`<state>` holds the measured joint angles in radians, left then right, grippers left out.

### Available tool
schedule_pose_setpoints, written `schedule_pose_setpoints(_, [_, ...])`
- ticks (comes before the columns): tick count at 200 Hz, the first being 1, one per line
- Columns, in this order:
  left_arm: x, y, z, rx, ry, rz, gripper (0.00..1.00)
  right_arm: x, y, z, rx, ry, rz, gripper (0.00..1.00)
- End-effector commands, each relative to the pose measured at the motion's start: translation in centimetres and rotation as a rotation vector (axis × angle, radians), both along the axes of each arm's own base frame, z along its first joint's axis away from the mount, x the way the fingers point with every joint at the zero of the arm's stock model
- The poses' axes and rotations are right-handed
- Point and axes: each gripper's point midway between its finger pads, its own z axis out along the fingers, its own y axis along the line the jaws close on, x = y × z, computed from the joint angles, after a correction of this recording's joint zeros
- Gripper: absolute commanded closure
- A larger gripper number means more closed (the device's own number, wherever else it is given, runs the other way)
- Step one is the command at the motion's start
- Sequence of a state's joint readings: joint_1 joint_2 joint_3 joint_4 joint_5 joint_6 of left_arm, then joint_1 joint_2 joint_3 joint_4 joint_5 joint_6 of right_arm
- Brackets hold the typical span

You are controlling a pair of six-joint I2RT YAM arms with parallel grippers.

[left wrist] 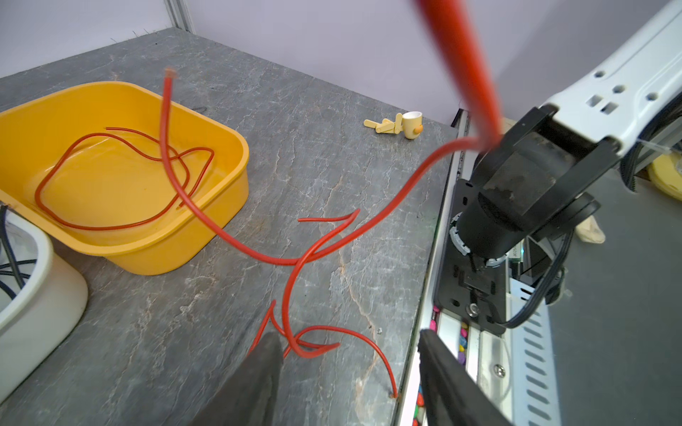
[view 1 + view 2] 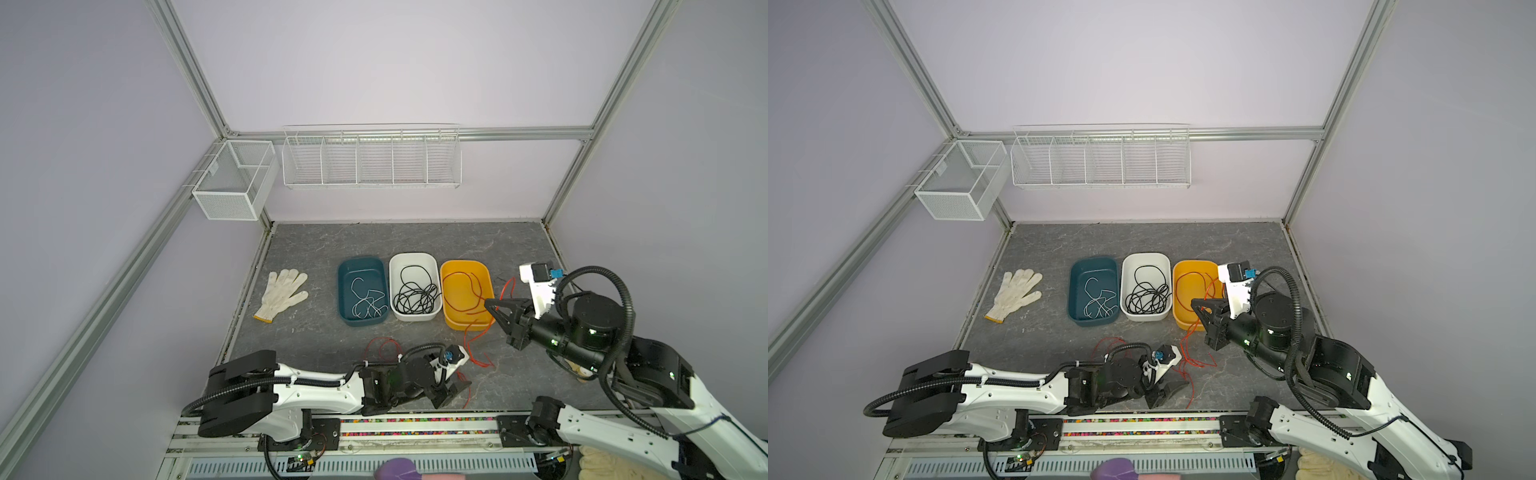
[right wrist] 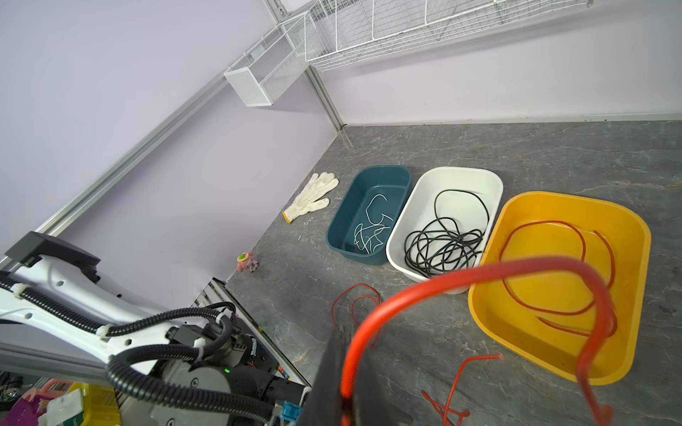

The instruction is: Untangle the cables

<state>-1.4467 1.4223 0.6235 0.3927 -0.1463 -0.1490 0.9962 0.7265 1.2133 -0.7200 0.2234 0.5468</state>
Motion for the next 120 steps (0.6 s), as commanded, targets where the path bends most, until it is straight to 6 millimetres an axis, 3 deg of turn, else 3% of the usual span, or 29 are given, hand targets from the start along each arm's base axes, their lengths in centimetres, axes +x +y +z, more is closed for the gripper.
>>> schedule_pose_setpoints(1, [0.8,-0.5,-0.2,-0.011,-0.05,0.031,0.41,-0.4,0.2,2.2,0.069,-0.023,0.024,0.94])
schedule_pose_setpoints(62, [3.0,0.6,-1.0,0.033,-0.108,0.117,0.44,-1.9,1.9,3.3,0.122,-0.026,0.147,0.94])
schedule_pose_setpoints(120, [3.5,0.3,-1.4,0.043,-0.098,0.12,0.54,-2.9,3.0,3.8,0.159,-0.043,0.22,0.94])
